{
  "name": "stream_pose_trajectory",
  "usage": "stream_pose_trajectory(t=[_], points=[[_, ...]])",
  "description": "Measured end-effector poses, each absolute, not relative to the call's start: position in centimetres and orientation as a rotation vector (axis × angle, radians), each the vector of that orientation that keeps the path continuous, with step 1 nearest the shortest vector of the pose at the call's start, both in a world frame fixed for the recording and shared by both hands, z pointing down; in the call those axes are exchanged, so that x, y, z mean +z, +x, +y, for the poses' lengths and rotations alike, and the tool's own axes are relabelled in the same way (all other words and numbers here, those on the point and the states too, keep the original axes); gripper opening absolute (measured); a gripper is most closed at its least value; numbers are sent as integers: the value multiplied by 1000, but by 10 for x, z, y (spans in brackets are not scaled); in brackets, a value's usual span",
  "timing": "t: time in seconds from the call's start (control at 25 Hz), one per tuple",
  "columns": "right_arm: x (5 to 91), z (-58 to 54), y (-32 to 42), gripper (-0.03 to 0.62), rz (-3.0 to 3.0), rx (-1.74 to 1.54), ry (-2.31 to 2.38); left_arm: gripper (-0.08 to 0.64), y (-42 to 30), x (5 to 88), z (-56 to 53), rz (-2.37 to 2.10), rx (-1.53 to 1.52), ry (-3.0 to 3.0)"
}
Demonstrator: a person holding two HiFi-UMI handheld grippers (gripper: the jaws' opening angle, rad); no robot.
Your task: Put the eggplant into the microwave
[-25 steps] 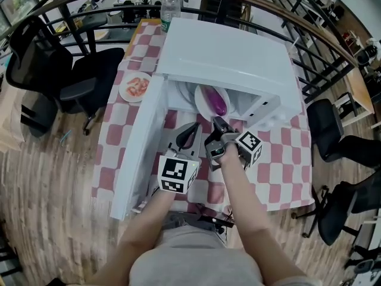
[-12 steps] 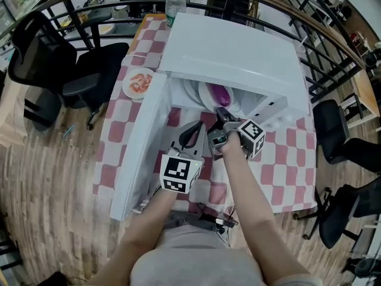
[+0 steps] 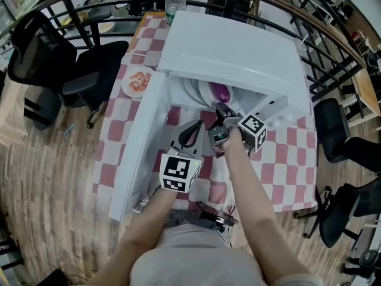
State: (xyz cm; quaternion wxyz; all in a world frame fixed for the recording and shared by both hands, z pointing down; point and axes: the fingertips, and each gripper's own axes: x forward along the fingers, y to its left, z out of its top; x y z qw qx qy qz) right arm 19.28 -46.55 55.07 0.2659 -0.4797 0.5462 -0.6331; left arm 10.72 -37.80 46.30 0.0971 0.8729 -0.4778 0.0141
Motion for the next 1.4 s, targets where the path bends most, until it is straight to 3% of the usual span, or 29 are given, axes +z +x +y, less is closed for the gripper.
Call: stream_pose_trajectory(t=[0.4, 0.72, 1.4], points=[[561, -449, 200, 134, 1455, -1747, -1369, 5, 109, 467, -378, -1406, 57, 2584], [571, -456, 201, 204, 1428, -1772, -1395, 5, 108, 468, -380, -1419, 64, 2575], [569, -471, 197, 287, 1461, -1786, -1405, 5, 106, 474, -378, -1434, 96, 2554]])
